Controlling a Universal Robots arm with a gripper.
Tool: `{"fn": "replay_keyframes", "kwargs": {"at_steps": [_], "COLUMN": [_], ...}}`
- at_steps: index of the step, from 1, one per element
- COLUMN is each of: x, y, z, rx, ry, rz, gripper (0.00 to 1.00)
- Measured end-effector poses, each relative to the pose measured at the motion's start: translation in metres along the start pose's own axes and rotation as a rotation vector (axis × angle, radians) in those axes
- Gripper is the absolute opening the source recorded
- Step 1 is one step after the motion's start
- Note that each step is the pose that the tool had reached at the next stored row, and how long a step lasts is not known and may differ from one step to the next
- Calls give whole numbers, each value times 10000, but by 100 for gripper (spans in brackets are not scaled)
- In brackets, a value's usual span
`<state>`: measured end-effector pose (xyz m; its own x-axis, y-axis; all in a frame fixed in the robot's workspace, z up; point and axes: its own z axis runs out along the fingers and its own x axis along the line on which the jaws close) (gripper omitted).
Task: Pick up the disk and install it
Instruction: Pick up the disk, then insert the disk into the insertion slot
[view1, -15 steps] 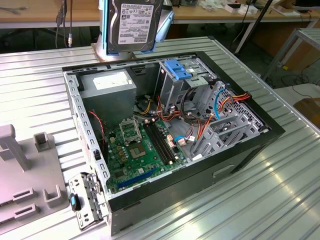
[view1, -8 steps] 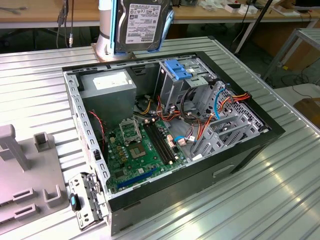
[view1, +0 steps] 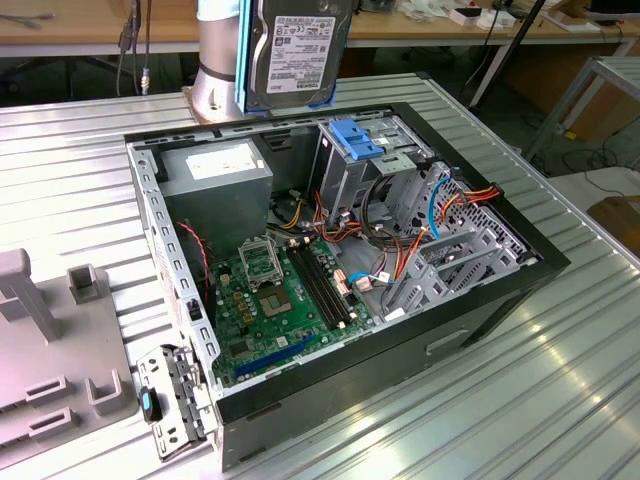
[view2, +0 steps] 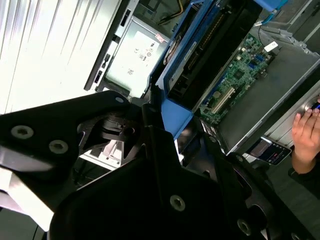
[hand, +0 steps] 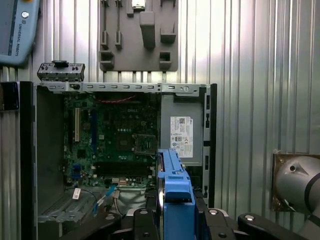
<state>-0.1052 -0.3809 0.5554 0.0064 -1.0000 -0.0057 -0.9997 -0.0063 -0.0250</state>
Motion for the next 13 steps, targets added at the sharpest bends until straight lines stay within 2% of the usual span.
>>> {"fn": "replay_keyframes", "kwargs": {"at_steps": [4, 13], "x": [94, 95], "y": [-1, -1], "z": [18, 18], "rx": [1, 1], "ry": [-3, -40], "rz": [0, 1], "gripper": [37, 37]}}
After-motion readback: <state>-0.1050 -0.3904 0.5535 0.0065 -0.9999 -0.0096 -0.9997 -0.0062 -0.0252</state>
